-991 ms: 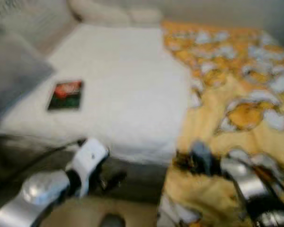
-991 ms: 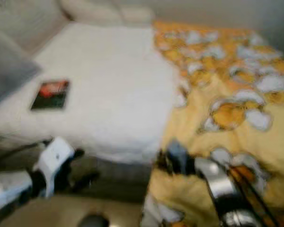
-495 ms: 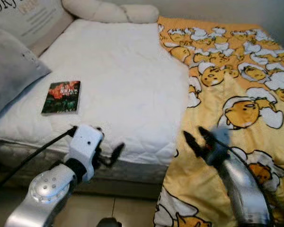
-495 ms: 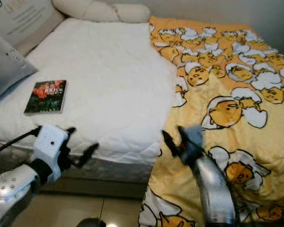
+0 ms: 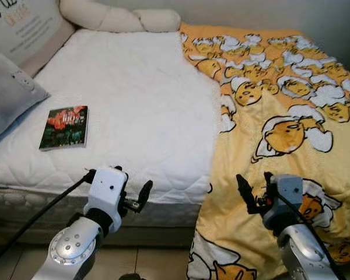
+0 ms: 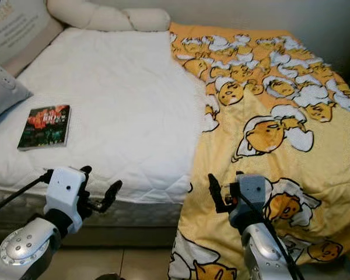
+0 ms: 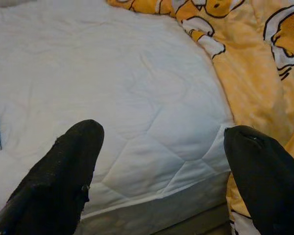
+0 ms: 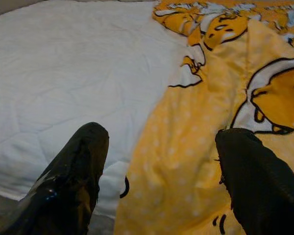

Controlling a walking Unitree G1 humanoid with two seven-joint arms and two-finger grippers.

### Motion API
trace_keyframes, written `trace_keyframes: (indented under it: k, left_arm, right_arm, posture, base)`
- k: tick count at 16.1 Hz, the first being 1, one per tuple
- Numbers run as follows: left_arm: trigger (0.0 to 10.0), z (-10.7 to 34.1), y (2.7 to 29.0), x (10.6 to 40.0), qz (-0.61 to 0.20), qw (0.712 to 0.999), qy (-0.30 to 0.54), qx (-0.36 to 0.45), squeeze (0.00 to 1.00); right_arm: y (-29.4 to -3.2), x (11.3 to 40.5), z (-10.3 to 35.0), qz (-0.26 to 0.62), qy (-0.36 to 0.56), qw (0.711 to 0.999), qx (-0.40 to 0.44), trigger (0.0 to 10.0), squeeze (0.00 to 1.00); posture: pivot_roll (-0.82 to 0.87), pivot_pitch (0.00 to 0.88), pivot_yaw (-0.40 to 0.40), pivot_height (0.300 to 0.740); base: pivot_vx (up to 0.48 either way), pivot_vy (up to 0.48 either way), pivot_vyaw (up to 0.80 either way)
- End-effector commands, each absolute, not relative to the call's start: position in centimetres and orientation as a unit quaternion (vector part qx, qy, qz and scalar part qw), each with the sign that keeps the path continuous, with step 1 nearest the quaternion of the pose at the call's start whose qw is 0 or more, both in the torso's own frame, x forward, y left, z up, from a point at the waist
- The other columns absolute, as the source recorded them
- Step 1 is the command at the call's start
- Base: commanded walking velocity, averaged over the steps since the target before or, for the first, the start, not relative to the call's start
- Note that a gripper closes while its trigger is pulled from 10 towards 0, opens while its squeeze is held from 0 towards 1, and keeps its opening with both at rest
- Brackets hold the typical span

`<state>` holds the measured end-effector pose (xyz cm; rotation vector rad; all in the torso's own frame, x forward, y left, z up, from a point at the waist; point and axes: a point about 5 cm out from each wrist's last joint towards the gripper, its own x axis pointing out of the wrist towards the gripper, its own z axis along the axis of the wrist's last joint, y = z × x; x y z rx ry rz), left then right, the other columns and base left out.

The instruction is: Clean up the room

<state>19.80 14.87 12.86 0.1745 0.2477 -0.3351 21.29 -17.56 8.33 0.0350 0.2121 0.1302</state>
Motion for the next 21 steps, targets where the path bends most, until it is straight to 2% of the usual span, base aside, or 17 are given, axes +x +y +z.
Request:
trace_keyframes:
  k: [1, 9, 11, 17, 19, 20, 21]
  left_arm:
    - [10.0, 12.9, 14.7, 19.8, -0.166, 0.975, 0.117, 0.088, 0.22]
    - [10.0, 12.9, 14.7, 20.0, -0.162, 0.977, 0.111, 0.086, 0.22]
    - [10.0, 12.9, 14.7, 20.0, -0.161, 0.977, 0.110, 0.085, 0.22]
    - [10.0, 12.9, 14.7, 20.1, -0.162, 0.977, 0.110, 0.086, 0.22]
    - [10.0, 12.7, 14.3, 19.7, -0.187, 0.971, 0.123, 0.087, 0.20]
    - [10.0, 12.5, 14.0, 19.4, -0.214, 0.962, 0.134, 0.100, 0.19]
    - [10.0, 12.3, 13.8, 19.1, -0.244, 0.952, 0.144, 0.115, 0.20]
  right_arm:
    - [-17.3, 21.4, 9.0, 0.062, 0.102, 0.992, 0.029, 10.0, 0.00]
    - [-16.5, 21.6, 9.4, 0.068, 0.107, 0.992, 0.014, 10.0, 0.00]
    - [-16.0, 21.7, 9.4, 0.085, 0.109, 0.990, 0.008, 10.0, 0.00]
    - [-15.6, 22.1, 8.9, 0.072, 0.124, 0.989, 0.018, 10.0, 0.00]
    - [-15.5, 22.5, 8.6, 0.066, 0.132, 0.988, 0.039, 10.0, 0.00]
    - [-15.5, 22.9, 8.2, 0.057, 0.147, 0.987, 0.039, 10.0, 1.00]
    - [-15.5, 23.6, 7.7, 0.056, 0.163, 0.985, 0.015, 10.0, 1.00]
  posture:
    - [0.06, 0.000, -0.019, 0.740]
    - [0.06, 0.000, -0.017, 0.740]
    - [0.06, 0.000, -0.018, 0.740]
    - [0.06, 0.000, -0.016, 0.740]
    - [0.06, 0.000, -0.015, 0.740]
    - [0.07, 0.000, -0.015, 0.740]
    - [0.07, 0.000, -0.014, 0.740]
  base:
    - [0.345, 0.000, 0.00]
    - [0.353, 0.000, 0.00]
    - [0.352, 0.000, 0.79]
    - [0.346, 0.000, 0.13]
    - [0.000, 0.000, 0.00]
    - [0.000, 0.000, 0.00]
    - [0.000, 0.000, 0.00]
